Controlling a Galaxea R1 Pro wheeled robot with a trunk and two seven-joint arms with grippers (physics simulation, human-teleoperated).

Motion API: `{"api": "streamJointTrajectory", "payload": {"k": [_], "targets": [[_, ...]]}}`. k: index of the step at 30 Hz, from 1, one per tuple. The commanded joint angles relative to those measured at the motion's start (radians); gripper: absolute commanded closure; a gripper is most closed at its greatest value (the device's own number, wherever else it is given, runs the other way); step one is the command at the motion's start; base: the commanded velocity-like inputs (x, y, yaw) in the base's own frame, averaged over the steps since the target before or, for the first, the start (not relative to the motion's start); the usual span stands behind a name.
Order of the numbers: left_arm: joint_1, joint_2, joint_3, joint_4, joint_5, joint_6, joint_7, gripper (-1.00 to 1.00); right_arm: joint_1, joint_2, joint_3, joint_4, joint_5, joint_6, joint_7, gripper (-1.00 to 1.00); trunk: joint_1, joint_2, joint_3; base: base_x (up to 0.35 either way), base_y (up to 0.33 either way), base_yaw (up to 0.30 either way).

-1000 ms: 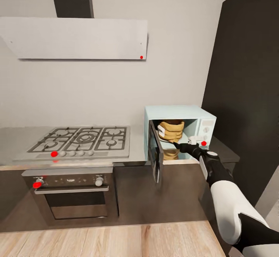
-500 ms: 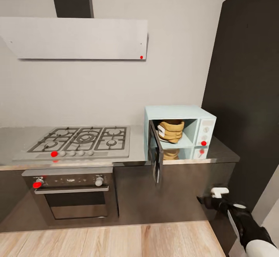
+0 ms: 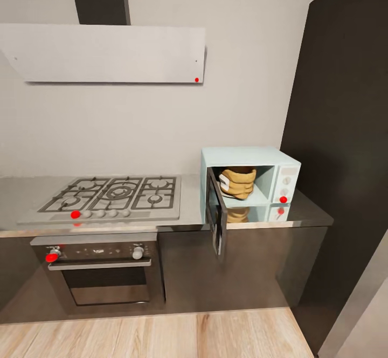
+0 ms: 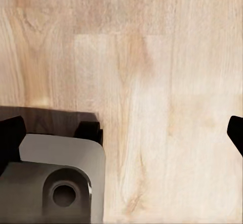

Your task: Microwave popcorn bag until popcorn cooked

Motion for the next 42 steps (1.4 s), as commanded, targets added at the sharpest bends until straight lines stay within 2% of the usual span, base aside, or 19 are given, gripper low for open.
{"api": "streamJointTrajectory", "payload": {"k": [1, 4, 9, 12, 24, 32, 33, 36, 37, 42], "targets": [[0.000, 0.000, 0.000, 0.000, 0.005, -0.003, 0.003, -1.00, 0.000, 0.000, -0.009, 0.002, 0.011, 0.001, 0.002, -1.00, 0.000, -0.001, -0.001, 0.000, 0.000, 0.000], [0.000, 0.001, 0.000, 0.000, 0.006, -0.003, 0.003, -1.00, 0.001, 0.003, -0.009, 0.003, 0.013, 0.004, -0.003, -1.00, 0.000, -0.001, -0.001, 0.000, 0.000, 0.000], [0.000, -0.001, 0.002, 0.000, 0.005, -0.021, 0.004, -1.00, 0.058, 0.005, -0.010, 0.003, 0.012, 0.002, -0.011, -1.00, 0.000, -0.001, -0.001, 0.000, 0.000, 0.148], [0.000, -0.002, 0.003, 0.001, 0.006, -0.031, 0.004, -1.00, 0.067, 0.005, -0.010, 0.003, 0.011, 0.001, -0.011, -1.00, 0.000, -0.001, -0.001, 0.000, 0.000, 0.262], [0.000, -0.002, 0.001, 0.002, 0.005, -0.034, 0.004, -1.00, 0.073, 0.005, -0.010, 0.002, 0.013, -0.001, -0.017, -1.00, 0.000, -0.001, -0.001, 0.000, -0.224, 0.064], [0.000, -0.004, -0.009, -0.013, 0.000, -0.035, 0.002, -1.00, 0.093, 0.005, -0.010, 0.004, 0.013, 0.000, -0.017, -1.00, 0.000, -0.001, -0.001, 0.000, -0.033, 0.000], [0.000, -0.005, -0.011, -0.047, -0.002, -0.033, 0.002, -1.00, 0.093, 0.005, -0.010, 0.003, 0.013, 0.001, -0.017, -1.00, 0.000, -0.001, -0.001, 0.000, 0.000, 0.000], [0.000, -0.004, -0.014, -0.224, -0.006, 0.002, 0.002, -1.00, 0.093, 0.004, -0.010, 0.003, 0.013, 0.001, -0.017, -1.00, 0.000, -0.001, -0.001, 0.000, 0.000, 0.000], [0.000, -0.001, -0.015, -0.345, -0.007, 0.063, 0.004, -1.00, 0.093, 0.004, -0.010, 0.002, 0.013, 0.001, -0.017, -1.00, 0.000, -0.001, -0.001, 0.000, 0.000, 0.000], [-0.003, 0.008, -0.014, -0.819, -0.008, 0.335, 0.011, -1.00, 0.093, 0.005, -0.010, 0.003, 0.013, 0.000, -0.017, -1.00, 0.000, -0.001, -0.001, 0.000, 0.000, 0.000]]}}
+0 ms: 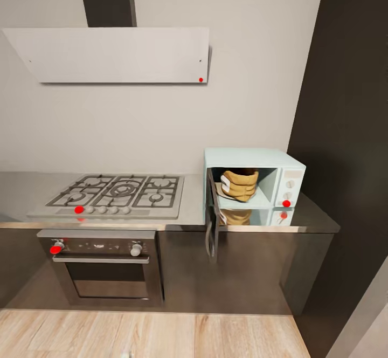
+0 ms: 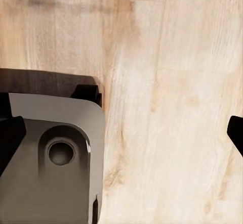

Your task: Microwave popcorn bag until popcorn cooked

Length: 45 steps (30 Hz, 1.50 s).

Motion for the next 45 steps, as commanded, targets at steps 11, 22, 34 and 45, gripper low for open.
{"api": "streamJointTrajectory", "payload": {"k": [11, 22, 34, 45], "targets": [[-0.387, -0.027, 0.001, -0.225, 0.024, 0.126, -0.005, -1.00, -0.001, -0.002, -0.008, 0.000, 0.010, 0.003, 0.003, -1.00, 0.000, -0.001, -0.001, 0.000, 0.000, 0.000], [-0.583, -0.095, -0.002, -0.302, 0.017, 0.300, -0.115, -1.00, -0.001, -0.002, -0.008, -0.001, 0.015, 0.000, 0.002, -1.00, 0.000, -0.001, -0.001, 0.000, 0.000, 0.000], [-0.611, -0.101, -0.003, -0.296, 0.017, 0.315, -0.119, -1.00, -0.001, 0.000, -0.010, 0.001, 0.004, 0.005, 0.001, -1.00, 0.000, -0.001, 0.003, 0.000, 0.000, -0.081], [-0.611, -0.104, -0.007, -0.298, 0.013, 0.314, -0.118, -1.00, -0.001, 0.000, -0.010, 0.001, 0.004, 0.002, 0.000, -1.00, 0.000, -0.001, 0.013, 0.000, 0.000, -0.203]]}}
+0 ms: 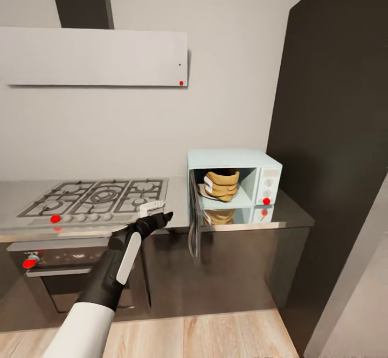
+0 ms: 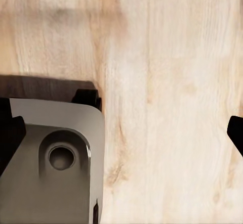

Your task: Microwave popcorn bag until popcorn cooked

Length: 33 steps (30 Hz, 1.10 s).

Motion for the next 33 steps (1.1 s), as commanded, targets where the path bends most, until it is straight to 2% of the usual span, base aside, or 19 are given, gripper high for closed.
{"api": "streamJointTrajectory", "payload": {"k": [1, 2, 4, 6, 22, 25, 30, 33], "targets": [[-0.001, 0.000, -0.011, -0.001, 0.008, 0.005, 0.004, -1.00, -0.001, 0.000, -0.008, 0.001, 0.009, 0.002, 0.002, -1.00, 0.000, -0.001, 0.000, 0.000, 0.000, -0.204], [-0.001, 0.000, -0.026, -0.001, 0.008, 0.005, 0.005, -1.00, -0.001, 0.000, -0.008, 0.001, 0.009, 0.002, 0.002, -1.00, 0.000, -0.001, 0.001, 0.000, 0.000, -0.204], [-0.001, 0.001, -0.079, -0.001, 0.008, 0.005, 0.007, -1.00, -0.001, 0.000, -0.008, 0.001, 0.009, 0.001, 0.000, -1.00, 0.000, -0.001, 0.002, 0.000, 0.000, -0.204], [-0.001, 0.001, -0.101, -0.003, 0.009, 0.006, 0.008, -1.00, -0.001, 0.000, -0.008, 0.001, 0.009, 0.001, -0.010, -1.00, 0.000, -0.001, 0.004, 0.000, 0.000, -0.204], [-0.001, 0.000, -0.105, -0.063, 0.014, 0.073, 0.013, -1.00, -0.001, 0.000, -0.008, 0.001, 0.009, -0.001, -0.018, -1.00, 0.000, -0.001, 0.018, 0.000, 0.000, -0.204], [-0.001, -0.014, -0.105, -0.080, 0.015, 0.095, 0.013, -1.00, -0.001, 0.000, -0.008, 0.001, 0.009, -0.001, -0.018, -1.00, 0.000, -0.001, 0.021, 0.000, 0.000, -0.204], [-0.001, -0.019, -0.106, -0.083, 0.015, 0.098, 0.016, -1.00, -0.001, 0.000, -0.008, 0.001, 0.009, -0.001, -0.018, -1.00, 0.000, -0.001, 0.025, 0.000, 0.000, -0.204], [-0.001, -0.020, -0.130, -0.088, 0.015, 0.098, 0.019, -1.00, -0.001, 0.000, -0.008, 0.001, 0.009, -0.001, -0.018, -1.00, 0.000, -0.001, 0.028, 0.000, 0.000, -0.204]]}}
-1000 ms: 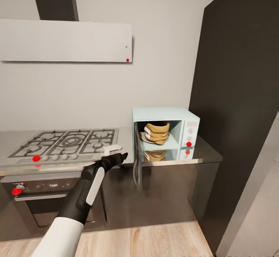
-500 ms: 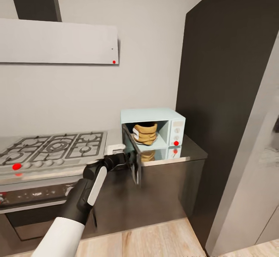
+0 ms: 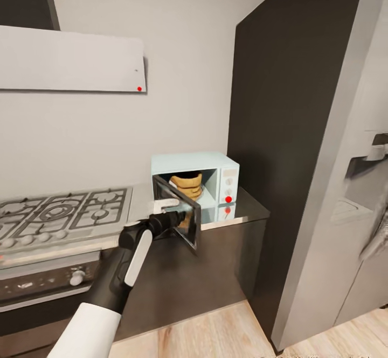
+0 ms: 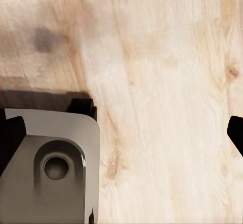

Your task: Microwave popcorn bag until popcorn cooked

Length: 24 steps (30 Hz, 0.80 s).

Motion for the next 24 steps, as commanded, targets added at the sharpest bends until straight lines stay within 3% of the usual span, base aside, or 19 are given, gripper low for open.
{"api": "streamJointTrajectory", "payload": {"k": [1, 6, 13, 20, 24], "targets": [[-0.001, 0.000, -0.012, -0.002, 0.011, 0.004, 0.006, -1.00, -0.001, 0.000, -0.008, 0.001, 0.009, 0.002, 0.002, -1.00, 0.000, -0.001, 0.000, 0.000, 0.000, -0.204], [-0.001, 0.000, -0.027, -0.002, 0.013, 0.005, 0.054, -1.00, -0.001, 0.000, -0.008, 0.001, 0.009, 0.002, 0.002, -1.00, 0.000, -0.001, 0.004, 0.000, 0.000, -0.204], [-0.001, 0.000, -0.028, -0.003, 0.012, 0.004, 0.058, -1.00, -0.001, 0.000, -0.009, 0.001, 0.009, 0.002, 0.002, -1.00, 0.000, -0.001, 0.010, 0.146, 0.000, -0.193], [-0.001, 0.000, -0.028, -0.002, 0.012, 0.004, 0.063, -1.00, -0.001, -0.004, -0.008, 0.000, 0.015, 0.002, 0.002, -1.00, 0.000, -0.001, 0.011, 0.059, 0.000, -0.019], [-0.001, -0.001, -0.030, 0.002, 0.013, 0.004, 0.126, -1.00, -0.001, -0.004, -0.008, 0.000, 0.017, 0.002, 0.002, -1.00, 0.000, -0.001, 0.011, 0.177, 0.000, 0.000]]}}
